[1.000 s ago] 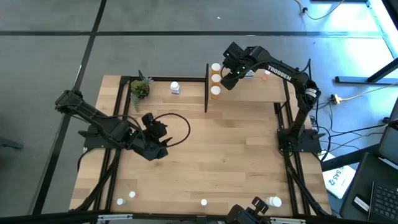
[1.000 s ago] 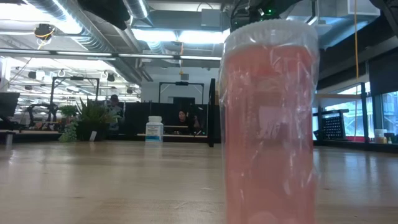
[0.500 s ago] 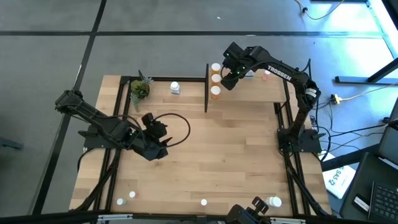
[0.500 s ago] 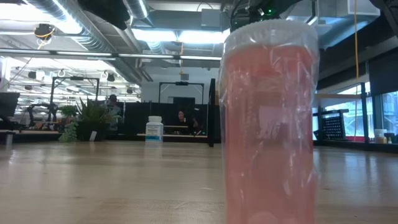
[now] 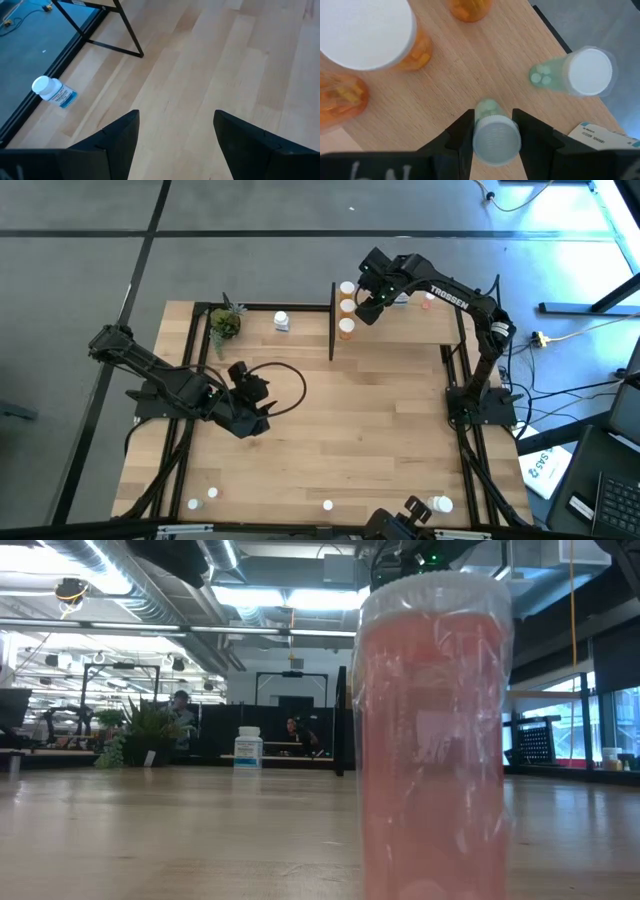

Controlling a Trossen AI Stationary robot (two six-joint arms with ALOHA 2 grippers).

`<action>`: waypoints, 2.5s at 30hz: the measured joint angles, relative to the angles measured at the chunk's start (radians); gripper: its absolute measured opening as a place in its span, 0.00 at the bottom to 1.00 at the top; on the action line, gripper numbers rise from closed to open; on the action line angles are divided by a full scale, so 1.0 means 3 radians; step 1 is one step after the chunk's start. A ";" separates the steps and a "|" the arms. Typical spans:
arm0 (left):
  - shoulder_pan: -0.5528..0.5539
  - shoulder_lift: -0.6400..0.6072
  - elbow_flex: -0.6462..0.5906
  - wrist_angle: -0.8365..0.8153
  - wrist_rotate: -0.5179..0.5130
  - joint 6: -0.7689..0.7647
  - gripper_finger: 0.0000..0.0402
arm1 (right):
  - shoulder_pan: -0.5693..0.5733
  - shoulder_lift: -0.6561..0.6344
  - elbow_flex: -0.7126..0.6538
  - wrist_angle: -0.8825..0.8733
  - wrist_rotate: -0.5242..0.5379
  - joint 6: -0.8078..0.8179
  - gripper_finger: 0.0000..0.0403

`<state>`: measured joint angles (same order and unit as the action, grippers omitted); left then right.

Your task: Pick and place medicine bottles onto shelf by color

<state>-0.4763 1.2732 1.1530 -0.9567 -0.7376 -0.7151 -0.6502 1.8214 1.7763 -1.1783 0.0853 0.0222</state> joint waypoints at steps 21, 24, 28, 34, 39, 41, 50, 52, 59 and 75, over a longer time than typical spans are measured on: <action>0.0000 0.0000 0.0000 -0.0001 0.0000 0.0038 0.62 | -0.0001 0.0001 0.0000 0.0019 -0.0001 -0.0003 0.46; 0.0000 0.0000 0.0000 -0.0001 0.0000 0.0038 0.62 | -0.0001 0.0001 0.0000 0.0019 -0.0001 -0.0003 0.46; 0.0000 0.0000 0.0000 -0.0001 0.0000 0.0038 0.62 | -0.0001 0.0003 0.0086 0.0000 -0.0001 -0.0002 0.46; 0.0000 0.0000 0.0000 0.0000 0.0001 0.0038 0.62 | -0.0001 0.0003 0.0297 -0.0148 -0.0001 0.0003 0.46; 0.0000 0.0000 0.0000 -0.0001 0.0001 0.0038 0.62 | 0.0018 0.0003 0.0542 -0.0349 -0.0001 0.0086 0.46; 0.0000 0.0000 0.0000 -0.0001 0.0001 0.0038 0.62 | 0.0045 0.0003 0.0682 -0.0431 0.0001 0.0087 0.46; 0.0000 0.0000 0.0000 -0.0002 0.0082 -0.0050 0.62 | 0.0430 -0.0036 0.1306 -0.0975 0.0040 -0.0177 0.46; -0.0003 0.0000 -0.0001 -0.0006 0.0099 -0.0066 0.62 | 0.0568 -0.0098 0.1321 -0.1021 0.0099 -0.0204 0.46; -0.0060 0.0000 -0.0001 -0.0037 0.0100 -0.0191 0.62 | 0.1119 -0.0389 0.1134 -0.1097 0.0358 -0.0187 0.46; -0.0364 0.0000 -0.0001 -0.0053 0.0885 -0.0817 0.62 | 0.2353 -0.1051 -0.0109 -0.0210 0.0167 -0.0198 0.46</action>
<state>-0.5855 1.2732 1.1529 -0.9726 -0.4721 -0.9601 0.0557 1.5062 1.7435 -1.2411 0.1352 -0.0371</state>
